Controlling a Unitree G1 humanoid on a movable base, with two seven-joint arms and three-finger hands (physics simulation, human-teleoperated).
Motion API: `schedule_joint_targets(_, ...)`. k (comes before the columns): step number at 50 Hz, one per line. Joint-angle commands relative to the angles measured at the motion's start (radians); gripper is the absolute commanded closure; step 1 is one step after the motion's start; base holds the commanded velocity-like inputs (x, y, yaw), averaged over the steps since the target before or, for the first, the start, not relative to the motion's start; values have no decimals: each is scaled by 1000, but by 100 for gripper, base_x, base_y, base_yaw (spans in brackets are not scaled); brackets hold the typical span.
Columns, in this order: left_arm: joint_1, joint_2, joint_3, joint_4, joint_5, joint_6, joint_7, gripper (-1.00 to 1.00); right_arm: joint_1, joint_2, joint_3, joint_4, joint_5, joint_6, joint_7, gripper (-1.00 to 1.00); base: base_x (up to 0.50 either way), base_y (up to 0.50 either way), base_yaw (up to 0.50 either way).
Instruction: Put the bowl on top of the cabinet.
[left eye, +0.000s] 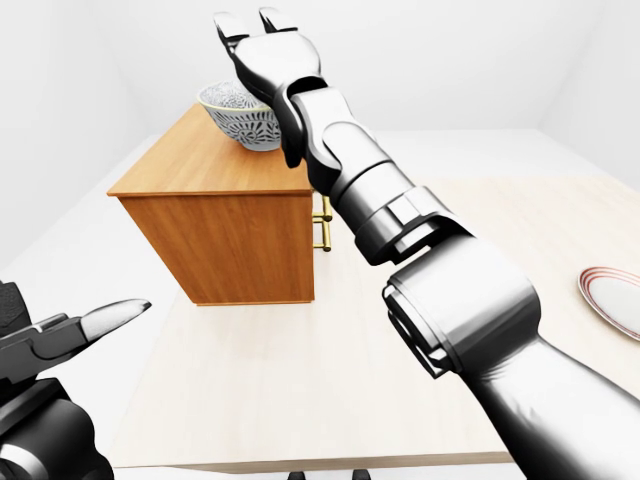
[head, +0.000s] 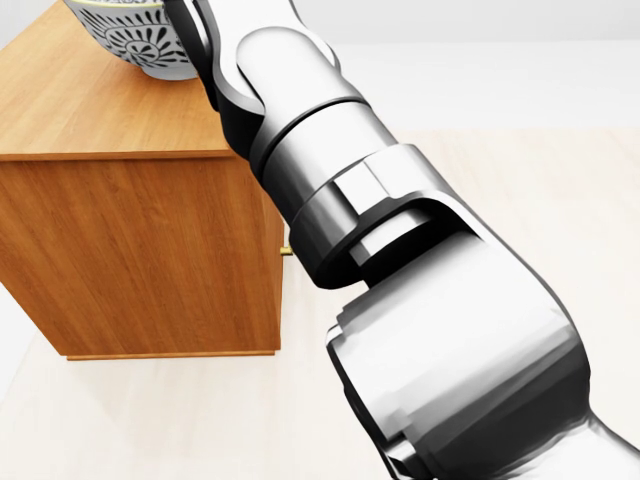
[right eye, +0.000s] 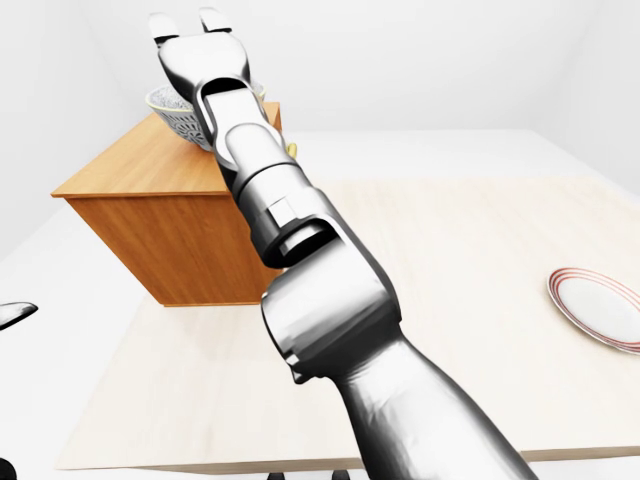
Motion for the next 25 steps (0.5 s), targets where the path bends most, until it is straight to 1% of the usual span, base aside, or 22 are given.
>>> schedule_joint_targets(1,-3,-5,-12,23,6,0,8,-100,-85,17,13,-1,-2,0,-14,-100,0,0,0)
schedule_joint_targets(5,-2,-5,-12,17,5,0,10,-100,-132,25,8,-10,16,0,-35,-100,0,0,0)
schedule_joint_targets(14,-3,-5,-12,16,7,0,10,-100,-254,36,4,-43,58,0,-45,-100,0,0,0)
schedule_joint_targets(16,-3,-5,-9,15,5,0,10,-100,-310,47,-5,-69,85,0,-43,-100,0,0,0)
schedule_joint_targets(18,-3,-5,-6,14,2,0,10,-100,-333,51,27,-80,58,0,-40,-100,0,0,0)
schedule_joint_targets(19,-3,-5,-6,15,2,0,10,-100,-338,58,14,-96,76,0,-40,-100,0,0,0)
schedule_joint_targets(25,-1,-7,-13,12,9,0,9,-100,-338,79,24,-164,89,0,-17,-100,0,0,0)
